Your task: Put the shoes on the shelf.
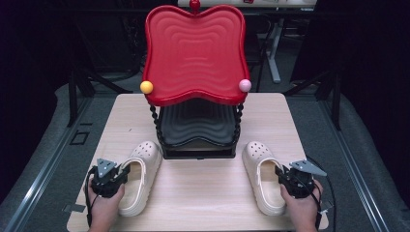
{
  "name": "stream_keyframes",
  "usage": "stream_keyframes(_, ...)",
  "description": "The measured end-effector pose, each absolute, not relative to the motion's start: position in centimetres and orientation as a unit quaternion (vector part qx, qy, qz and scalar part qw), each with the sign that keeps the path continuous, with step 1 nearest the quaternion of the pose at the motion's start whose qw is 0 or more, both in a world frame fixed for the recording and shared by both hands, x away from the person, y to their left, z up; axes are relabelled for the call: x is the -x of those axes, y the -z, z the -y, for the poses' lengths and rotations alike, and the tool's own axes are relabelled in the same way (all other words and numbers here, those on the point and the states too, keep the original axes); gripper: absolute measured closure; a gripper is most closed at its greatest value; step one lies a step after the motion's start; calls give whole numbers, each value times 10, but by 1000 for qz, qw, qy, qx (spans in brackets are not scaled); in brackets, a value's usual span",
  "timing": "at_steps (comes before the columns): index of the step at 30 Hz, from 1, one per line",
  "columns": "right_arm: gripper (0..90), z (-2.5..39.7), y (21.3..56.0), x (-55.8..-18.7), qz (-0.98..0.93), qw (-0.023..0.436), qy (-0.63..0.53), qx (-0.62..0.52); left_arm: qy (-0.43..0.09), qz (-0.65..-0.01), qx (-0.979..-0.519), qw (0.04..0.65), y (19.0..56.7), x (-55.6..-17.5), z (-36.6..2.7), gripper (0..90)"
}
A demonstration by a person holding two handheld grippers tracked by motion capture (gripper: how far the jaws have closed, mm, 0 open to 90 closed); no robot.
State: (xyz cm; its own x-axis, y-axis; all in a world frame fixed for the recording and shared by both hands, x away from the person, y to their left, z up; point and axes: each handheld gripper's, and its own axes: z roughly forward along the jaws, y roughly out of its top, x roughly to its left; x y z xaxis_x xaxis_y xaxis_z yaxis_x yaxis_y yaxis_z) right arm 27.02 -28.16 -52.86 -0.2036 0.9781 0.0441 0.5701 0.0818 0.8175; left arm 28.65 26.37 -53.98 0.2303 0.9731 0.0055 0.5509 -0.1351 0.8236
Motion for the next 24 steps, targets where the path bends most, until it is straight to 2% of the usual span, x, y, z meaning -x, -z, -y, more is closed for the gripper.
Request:
stream_keyframes(17,758,278,507,-247,-655,310,-408,-555,-295,-566,-650,413,517,-268,-276,753)
stream_keyframes(24,759,277,496,-236,-653,323,-411,-548,-308,-554,-644,429,501,-255,-274,755)
